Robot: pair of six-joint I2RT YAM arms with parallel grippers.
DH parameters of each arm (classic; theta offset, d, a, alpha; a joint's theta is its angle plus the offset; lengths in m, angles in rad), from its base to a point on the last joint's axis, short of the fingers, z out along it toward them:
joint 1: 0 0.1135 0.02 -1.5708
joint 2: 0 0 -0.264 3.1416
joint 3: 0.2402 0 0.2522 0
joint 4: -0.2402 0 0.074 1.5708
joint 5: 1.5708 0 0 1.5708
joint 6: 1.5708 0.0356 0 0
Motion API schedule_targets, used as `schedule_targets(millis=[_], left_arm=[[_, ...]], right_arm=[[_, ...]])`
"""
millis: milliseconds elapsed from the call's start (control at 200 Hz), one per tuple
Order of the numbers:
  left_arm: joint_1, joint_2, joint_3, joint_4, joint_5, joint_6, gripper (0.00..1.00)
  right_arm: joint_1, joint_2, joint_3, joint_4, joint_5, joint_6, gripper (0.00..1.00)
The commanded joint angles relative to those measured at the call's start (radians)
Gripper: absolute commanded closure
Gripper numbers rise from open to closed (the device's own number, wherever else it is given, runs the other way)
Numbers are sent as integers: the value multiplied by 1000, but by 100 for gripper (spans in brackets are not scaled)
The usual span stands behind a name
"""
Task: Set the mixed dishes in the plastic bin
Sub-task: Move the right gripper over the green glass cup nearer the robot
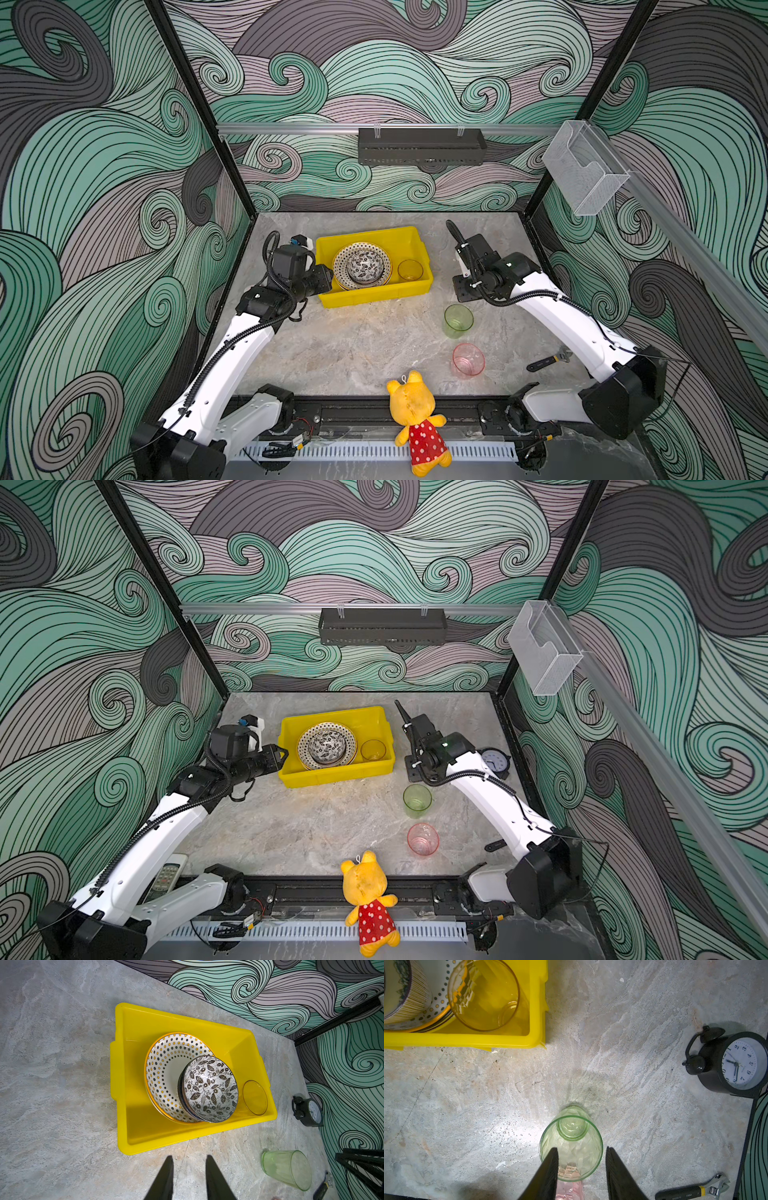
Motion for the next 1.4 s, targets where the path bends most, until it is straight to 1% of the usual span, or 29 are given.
schedule_targets(millis=[0, 105, 460, 641, 886, 1026, 1191, 1396], left_arm=[[5, 5, 2, 20, 13, -22, 71], [5, 10, -1, 25, 14, -30, 71], [4, 43, 18, 25, 38, -41, 71], [3, 47, 21, 23, 38, -47, 71], [3, 50, 25, 19, 36, -46, 71], [3, 57, 28, 17, 36, -48, 71], [3, 63, 27, 17, 36, -49, 70], [3, 71, 29, 17, 35, -49, 71]], right_arm=[[-12, -30, -35, -16, -25, 8, 59], [-35, -44, -71, -11, -48, 28, 57], [-79, -76, -154, 8, -85, 43, 55], [-102, -64, -194, 29, -128, 46, 55], [-120, -57, -224, 52, -142, 49, 55], [-130, -47, -242, 64, -151, 49, 56], [-136, -32, -253, 70, -135, 53, 57], [-139, -4, -261, 82, -136, 50, 60]])
